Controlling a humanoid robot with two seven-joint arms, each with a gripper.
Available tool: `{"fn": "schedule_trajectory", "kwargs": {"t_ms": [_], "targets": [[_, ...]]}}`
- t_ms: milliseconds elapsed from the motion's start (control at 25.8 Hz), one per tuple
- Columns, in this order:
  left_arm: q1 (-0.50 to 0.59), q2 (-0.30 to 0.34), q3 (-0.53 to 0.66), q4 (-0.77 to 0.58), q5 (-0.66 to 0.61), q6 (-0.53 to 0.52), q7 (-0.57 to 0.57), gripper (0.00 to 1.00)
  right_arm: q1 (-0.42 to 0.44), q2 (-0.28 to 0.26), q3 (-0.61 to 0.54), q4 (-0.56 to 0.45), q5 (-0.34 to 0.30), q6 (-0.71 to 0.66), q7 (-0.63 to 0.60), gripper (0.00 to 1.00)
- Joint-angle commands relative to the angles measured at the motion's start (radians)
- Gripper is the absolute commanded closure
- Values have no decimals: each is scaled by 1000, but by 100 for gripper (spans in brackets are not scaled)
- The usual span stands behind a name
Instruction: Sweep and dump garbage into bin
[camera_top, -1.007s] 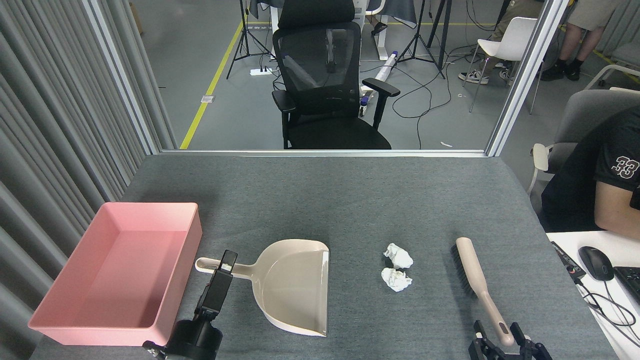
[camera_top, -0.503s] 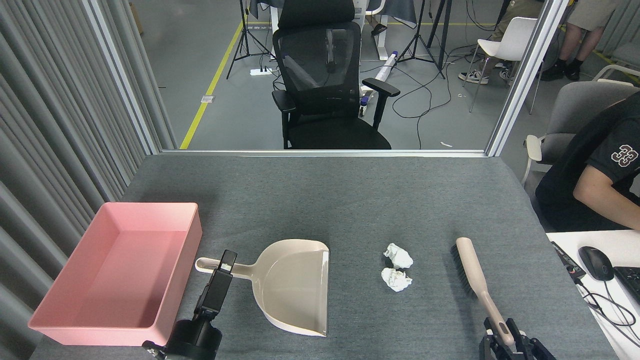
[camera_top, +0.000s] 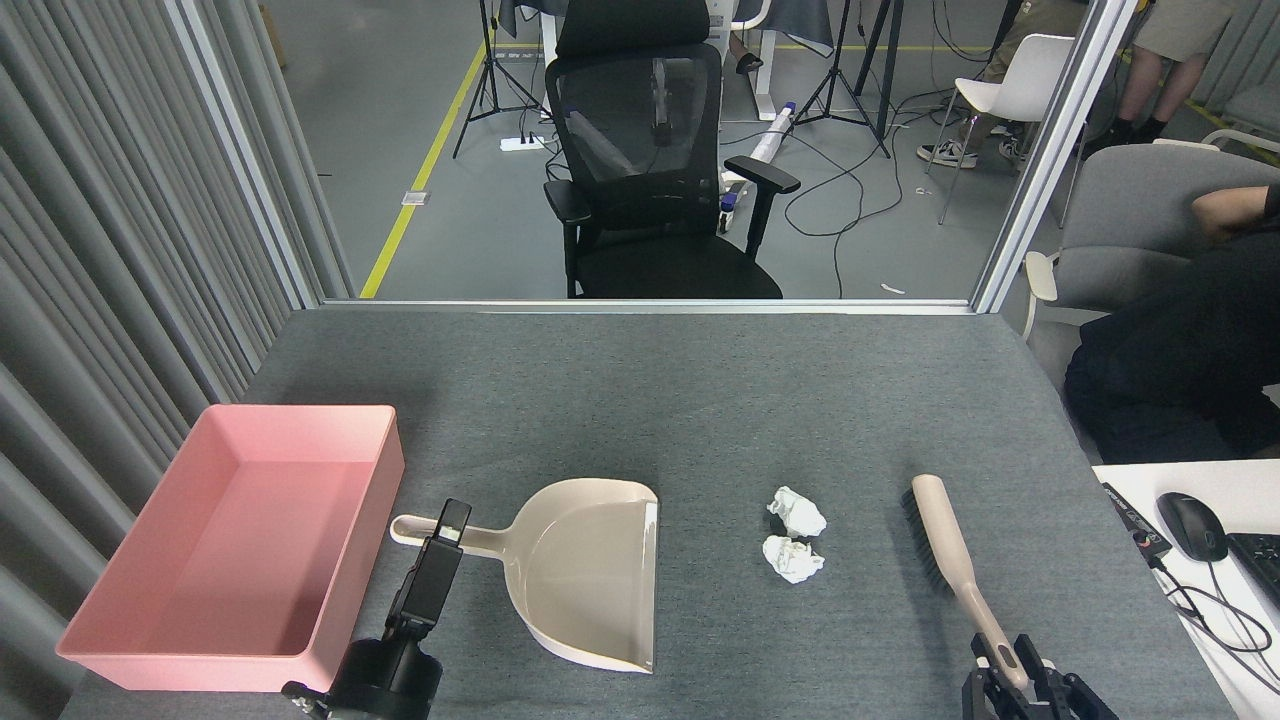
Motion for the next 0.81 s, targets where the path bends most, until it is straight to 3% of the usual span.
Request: {"fn": "schedule_trajectory", "kwargs": {"t_ms": [0,503,774], "targets": [[0,0,1,0,0,0,0,1,-2,0,0,4,0,0,0,50],[0,0,2,0,0,-1,1,1,-2,0,3,4,0,-9,-4,58],[0,2,4,0,0,-1,1,1,0,0,17,4,-2,-15,-6,69]]}}
